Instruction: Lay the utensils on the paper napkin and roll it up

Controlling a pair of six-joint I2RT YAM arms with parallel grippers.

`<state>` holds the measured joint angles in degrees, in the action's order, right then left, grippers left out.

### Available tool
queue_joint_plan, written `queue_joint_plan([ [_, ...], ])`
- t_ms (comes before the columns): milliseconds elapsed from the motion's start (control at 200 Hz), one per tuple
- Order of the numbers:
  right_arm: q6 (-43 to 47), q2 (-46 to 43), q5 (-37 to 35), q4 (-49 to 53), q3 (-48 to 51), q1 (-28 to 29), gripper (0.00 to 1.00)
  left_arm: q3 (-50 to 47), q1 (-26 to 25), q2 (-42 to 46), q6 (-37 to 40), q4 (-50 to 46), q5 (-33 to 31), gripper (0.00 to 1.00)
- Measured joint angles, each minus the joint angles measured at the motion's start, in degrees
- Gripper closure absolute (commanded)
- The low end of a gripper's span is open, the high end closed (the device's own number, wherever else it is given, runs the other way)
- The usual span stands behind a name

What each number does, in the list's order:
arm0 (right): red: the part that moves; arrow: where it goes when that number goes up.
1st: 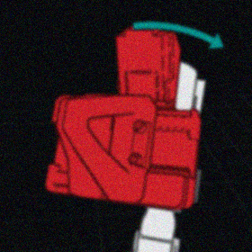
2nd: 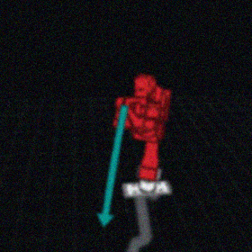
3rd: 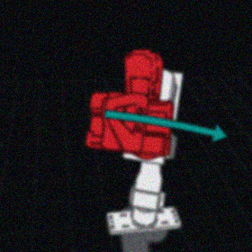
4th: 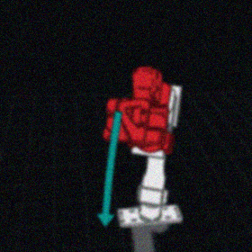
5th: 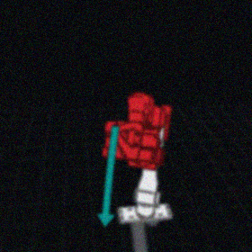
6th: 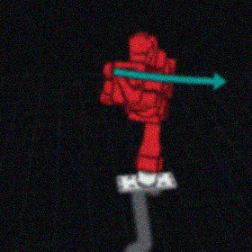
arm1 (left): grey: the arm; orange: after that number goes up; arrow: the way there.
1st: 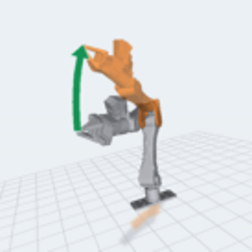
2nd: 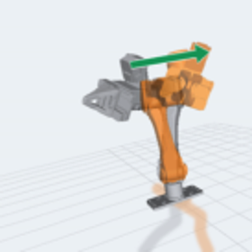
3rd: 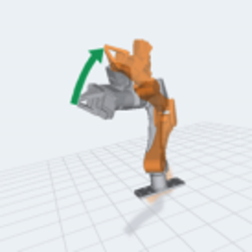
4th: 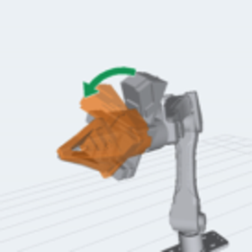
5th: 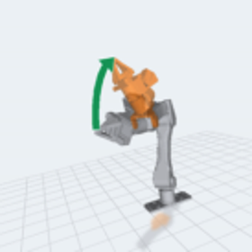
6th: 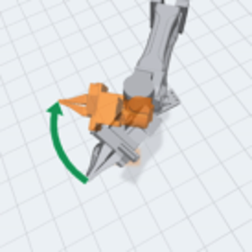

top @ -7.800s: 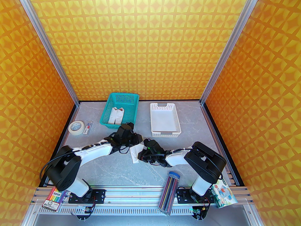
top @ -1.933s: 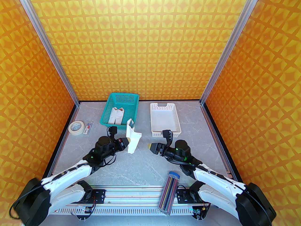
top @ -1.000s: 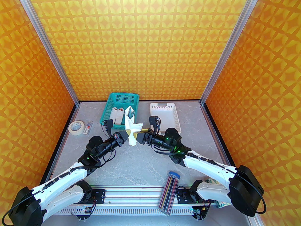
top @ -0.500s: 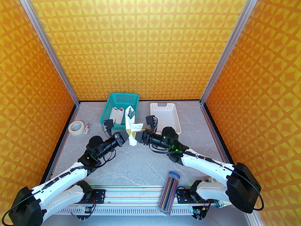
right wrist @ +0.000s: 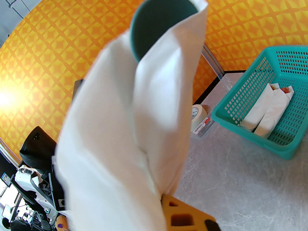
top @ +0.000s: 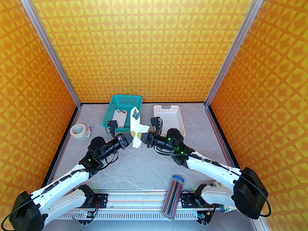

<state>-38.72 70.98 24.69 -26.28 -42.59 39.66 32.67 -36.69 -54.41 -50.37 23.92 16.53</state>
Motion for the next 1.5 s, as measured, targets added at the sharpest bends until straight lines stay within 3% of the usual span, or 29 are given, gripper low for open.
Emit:
queue_joint_plan([
  [275,0.0,-4.6,4.7,3.7,0.0,-5.6,1.00,1.1,5.7,4.7,1.2,-4.0,6.1,0.35],
  [770,-1.4,-6.6,14.0,-3.0,0.0,-5.7,1.00,3.8,6.3,0.8,-1.3,2.3,16.4,0.15],
  [1140,-2.6,-6.6,15.8,-7.9,0.0,-4.3,1.00,5.0,3.2,-3.6,-3.3,10.4,17.8,0.23],
  [1365,-2.6,-6.4,16.2,-8.0,0.0,-3.2,1.00,5.3,2.5,-4.3,-3.6,13.1,18.2,0.35],
  [1500,-2.6,-6.4,16.3,-8.0,0.0,-3.0,1.00,5.5,2.5,-4.3,-3.9,14.1,18.9,0.47],
])
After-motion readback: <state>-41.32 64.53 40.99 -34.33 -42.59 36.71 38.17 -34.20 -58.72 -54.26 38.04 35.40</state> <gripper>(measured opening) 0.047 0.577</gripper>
